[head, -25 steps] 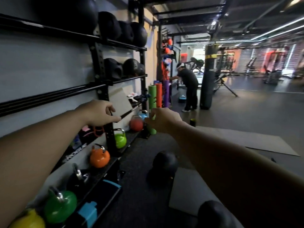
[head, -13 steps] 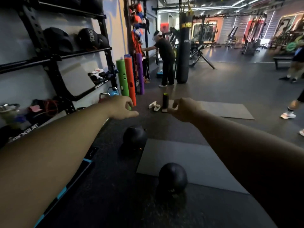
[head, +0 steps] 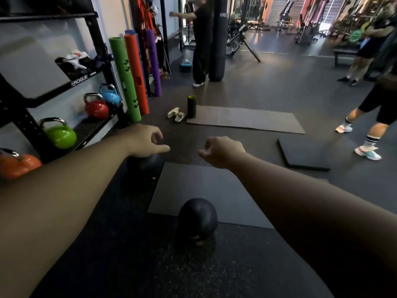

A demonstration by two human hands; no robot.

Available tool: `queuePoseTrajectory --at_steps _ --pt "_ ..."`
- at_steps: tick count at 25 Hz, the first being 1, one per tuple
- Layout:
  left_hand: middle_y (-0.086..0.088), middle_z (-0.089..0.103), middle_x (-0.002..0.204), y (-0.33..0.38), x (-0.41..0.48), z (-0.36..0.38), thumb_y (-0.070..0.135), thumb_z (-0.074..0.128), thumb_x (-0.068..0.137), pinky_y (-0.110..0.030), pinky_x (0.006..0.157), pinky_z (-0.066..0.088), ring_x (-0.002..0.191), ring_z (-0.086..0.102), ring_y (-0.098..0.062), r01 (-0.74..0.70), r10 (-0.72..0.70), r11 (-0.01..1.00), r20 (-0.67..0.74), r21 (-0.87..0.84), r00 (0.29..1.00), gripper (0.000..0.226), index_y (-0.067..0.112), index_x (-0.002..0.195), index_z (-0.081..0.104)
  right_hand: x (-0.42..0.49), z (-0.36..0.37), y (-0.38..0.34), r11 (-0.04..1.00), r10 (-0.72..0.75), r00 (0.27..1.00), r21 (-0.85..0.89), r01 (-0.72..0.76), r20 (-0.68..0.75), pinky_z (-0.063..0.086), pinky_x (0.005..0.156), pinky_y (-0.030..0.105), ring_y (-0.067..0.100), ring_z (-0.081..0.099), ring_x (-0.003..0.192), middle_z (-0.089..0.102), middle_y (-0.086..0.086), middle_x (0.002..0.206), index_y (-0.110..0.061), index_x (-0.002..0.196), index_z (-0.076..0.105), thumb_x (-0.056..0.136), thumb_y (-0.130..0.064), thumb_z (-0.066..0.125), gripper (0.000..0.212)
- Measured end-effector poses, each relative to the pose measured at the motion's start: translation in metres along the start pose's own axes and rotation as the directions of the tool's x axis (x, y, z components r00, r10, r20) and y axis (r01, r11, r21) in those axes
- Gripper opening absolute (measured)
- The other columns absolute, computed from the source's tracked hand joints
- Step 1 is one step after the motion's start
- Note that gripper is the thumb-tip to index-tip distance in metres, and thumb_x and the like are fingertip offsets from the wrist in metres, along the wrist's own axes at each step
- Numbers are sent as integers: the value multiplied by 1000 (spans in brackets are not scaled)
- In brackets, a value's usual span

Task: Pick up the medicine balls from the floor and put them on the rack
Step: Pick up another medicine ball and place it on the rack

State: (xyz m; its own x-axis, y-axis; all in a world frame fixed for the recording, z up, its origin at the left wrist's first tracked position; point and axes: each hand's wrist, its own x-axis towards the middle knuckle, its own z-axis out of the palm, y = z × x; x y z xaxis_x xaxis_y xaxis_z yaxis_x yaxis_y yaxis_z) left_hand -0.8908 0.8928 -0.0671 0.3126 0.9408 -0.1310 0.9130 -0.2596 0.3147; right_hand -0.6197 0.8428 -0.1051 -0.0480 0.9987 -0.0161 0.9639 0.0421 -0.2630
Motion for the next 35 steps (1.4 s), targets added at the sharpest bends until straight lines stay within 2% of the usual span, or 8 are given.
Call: queuePoseTrajectory --at_steps 3,6,12,16,18,21,30,35 --pt "14 67 109 -11 40 6 77 73 79 -26 71 46 101 63 -14 37 -36 999 46 -30 998 66 33 128 66 46 -2 11 1000 -18 1000 -10 18 24 40 56 30 16 59 83 63 -3 102 -28 122 61 95 -67 53 48" --pt "7 67 122 -13 77 11 83 71 75 -37 89 53 109 64 -19 94 -88 995 151 -38 985 76 34 133 62 91 0 23 999 -44 997 14 43 64 44 61 32 18 58 91 64 2 113 -26 131 59 95 -65 57 54" --pt "2 65 131 -5 145 41 83 71 75 -46 104 52 118 63 -24 227 -205 969 201 -94 958 81 34 139 60 176 32 63 992 -121 979 46 115 162 52 72 36 18 57 97 61 3 123 -26 133 59 94 -66 58 55" --pt "3 68 127 -8 198 106 78 72 79 -41 98 52 114 64 -22 401 -365 880 179 -254 914 73 29 133 64 253 89 127 980 -199 946 40 195 258 51 75 40 23 60 104 61 4 128 -29 138 56 94 -70 52 60" --pt "4 68 126 -11 217 150 77 73 78 -36 90 48 113 64 -20 478 -440 833 191 -279 878 73 29 132 65 284 128 161 974 -226 916 52 222 330 50 81 42 29 60 114 59 6 136 -31 143 51 93 -73 49 65" --pt "5 66 128 -25 241 231 78 74 77 -35 92 47 114 63 -18 578 -533 746 225 -331 816 74 30 133 65 317 201 211 969 -237 858 42 245 456 54 91 48 33 58 122 53 7 147 -34 148 45 92 -76 47 70" --pt "5 64 131 -124 268 514 85 63 76 -27 83 42 107 59 -11 793 -701 373 414 -481 581 83 29 138 64 357 486 306 996 -94 741 65 68 665 54 98 55 35 54 129 52 9 148 -33 152 39 89 -81 46 80" --pt "0 60 147 -165 298 691 81 60 85 -34 98 40 125 57 -19 771 -690 185 478 -610 544 84 28 149 57 347 654 330 989 -50 726 134 -60 686 52 101 56 36 54 130 51 9 148 -32 152 39 76 -96 40 100"
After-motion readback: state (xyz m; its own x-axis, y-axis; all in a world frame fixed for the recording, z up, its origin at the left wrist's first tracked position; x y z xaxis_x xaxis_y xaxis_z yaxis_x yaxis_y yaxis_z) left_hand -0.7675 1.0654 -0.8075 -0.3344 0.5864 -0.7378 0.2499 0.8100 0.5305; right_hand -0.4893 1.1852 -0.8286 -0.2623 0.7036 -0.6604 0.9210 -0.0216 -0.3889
